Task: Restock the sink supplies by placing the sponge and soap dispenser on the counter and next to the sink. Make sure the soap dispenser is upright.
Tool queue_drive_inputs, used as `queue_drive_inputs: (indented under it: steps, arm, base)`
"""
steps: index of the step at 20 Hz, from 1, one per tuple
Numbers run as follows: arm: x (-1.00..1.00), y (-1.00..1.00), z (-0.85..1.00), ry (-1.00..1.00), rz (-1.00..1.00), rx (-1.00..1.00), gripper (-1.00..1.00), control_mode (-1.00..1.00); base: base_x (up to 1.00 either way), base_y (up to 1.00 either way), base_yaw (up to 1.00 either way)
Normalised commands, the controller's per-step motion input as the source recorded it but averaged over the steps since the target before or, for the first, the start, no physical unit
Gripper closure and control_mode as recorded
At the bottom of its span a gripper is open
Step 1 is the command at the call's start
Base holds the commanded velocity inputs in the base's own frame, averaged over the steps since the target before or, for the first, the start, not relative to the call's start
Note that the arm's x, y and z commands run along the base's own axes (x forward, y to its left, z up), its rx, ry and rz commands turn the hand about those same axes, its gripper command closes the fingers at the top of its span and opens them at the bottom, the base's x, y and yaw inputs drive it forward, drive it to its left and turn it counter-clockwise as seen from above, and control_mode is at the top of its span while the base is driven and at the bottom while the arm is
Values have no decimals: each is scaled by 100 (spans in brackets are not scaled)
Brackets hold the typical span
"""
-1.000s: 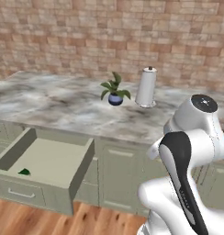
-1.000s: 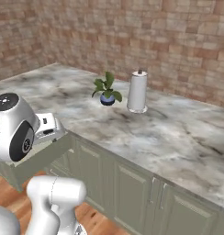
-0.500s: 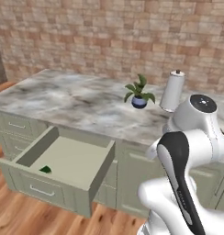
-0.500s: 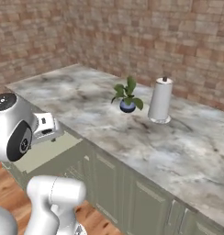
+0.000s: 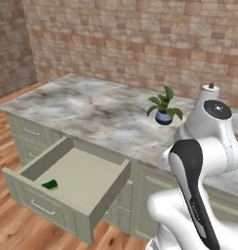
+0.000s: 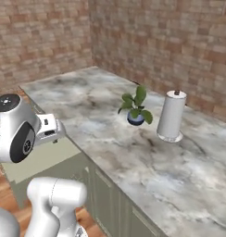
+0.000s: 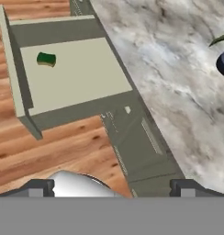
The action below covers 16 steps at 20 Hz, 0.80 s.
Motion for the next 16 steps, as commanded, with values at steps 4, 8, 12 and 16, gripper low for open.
queue_drive_inputs:
  steps: [4,8,12,16]
  arm:
    - [0,0,0,0,0,0,-100,100]
    - [0,0,0,0,0,0,-100,100]
    - [0,0,0,0,0,0,-100,100]
    - [0,0,0,0,0,0,-100,100]
  base:
    - [15,-1,39]
    - [19,0,42]
    - [55,0,48]
    - [38,0,48]
